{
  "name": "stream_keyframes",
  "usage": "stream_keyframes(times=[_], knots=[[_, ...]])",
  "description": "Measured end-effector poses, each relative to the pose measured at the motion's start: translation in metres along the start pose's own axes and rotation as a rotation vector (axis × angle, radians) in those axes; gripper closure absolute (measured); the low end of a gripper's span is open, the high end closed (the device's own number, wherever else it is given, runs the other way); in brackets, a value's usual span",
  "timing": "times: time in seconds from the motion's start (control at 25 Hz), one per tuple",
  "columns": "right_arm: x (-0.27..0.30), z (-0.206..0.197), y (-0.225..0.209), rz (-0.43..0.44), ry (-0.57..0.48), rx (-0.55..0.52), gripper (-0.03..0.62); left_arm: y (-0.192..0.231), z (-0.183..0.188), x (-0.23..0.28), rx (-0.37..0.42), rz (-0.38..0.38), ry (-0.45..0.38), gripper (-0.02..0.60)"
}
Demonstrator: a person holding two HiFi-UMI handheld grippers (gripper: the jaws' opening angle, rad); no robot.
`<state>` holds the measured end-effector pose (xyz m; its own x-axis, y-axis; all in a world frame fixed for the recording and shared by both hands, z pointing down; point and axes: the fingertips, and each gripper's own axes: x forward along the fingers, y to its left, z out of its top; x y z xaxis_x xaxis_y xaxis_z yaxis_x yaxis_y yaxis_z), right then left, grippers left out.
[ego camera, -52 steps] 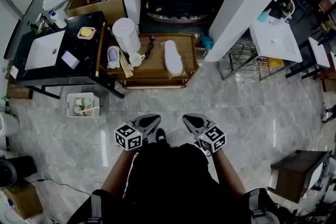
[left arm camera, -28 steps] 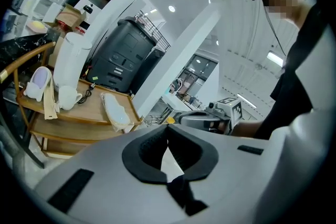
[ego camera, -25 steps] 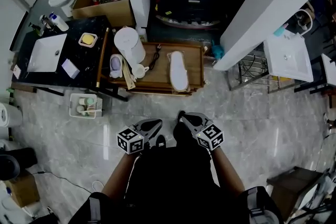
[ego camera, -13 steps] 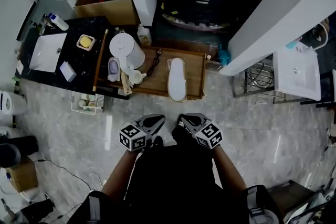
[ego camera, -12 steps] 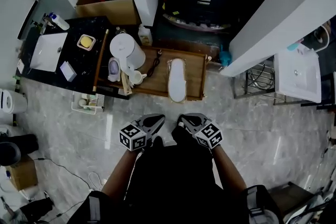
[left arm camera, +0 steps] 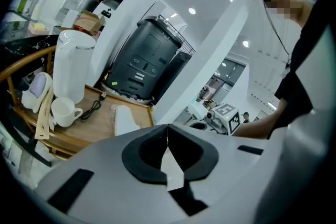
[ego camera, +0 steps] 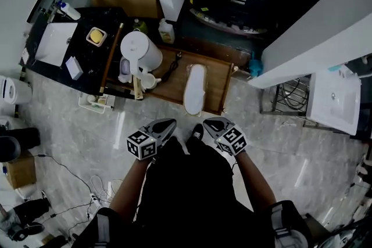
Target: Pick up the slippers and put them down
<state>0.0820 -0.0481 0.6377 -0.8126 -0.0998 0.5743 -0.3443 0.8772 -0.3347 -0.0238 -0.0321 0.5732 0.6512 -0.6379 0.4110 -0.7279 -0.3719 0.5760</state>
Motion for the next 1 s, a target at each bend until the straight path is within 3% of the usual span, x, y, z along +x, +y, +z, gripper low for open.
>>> stream_keyframes(times=[0.28,0.44,0.56,0.72,0.84,1.0], knots=[[0.009,-0.001,-0.011,0.008,0.021,0.045,0.584,0.015,-0.018,0.014,0.018,0.014,0.080,0.569],[0.018,-0.004,-0.014,0.004,0.028,0.101,0.583,0.034,-0.027,0.021,-0.015,0.015,0.114,0.569],[0.025,-0.007,-0.023,0.002,0.000,0.218,0.576,0.046,-0.026,0.032,-0.069,-0.017,0.106,0.568],[0.040,-0.015,-0.044,-0.017,-0.044,0.396,0.498,0.071,-0.024,0.046,-0.123,-0.024,0.099,0.560],[0.057,-0.035,-0.061,-0.072,0.012,0.400,0.437,0.093,-0.032,0.061,-0.179,-0.034,0.135,0.441],[0.078,-0.052,-0.082,-0.130,0.033,0.475,0.379,0.119,-0.048,0.083,-0.243,-0.057,0.204,0.365]])
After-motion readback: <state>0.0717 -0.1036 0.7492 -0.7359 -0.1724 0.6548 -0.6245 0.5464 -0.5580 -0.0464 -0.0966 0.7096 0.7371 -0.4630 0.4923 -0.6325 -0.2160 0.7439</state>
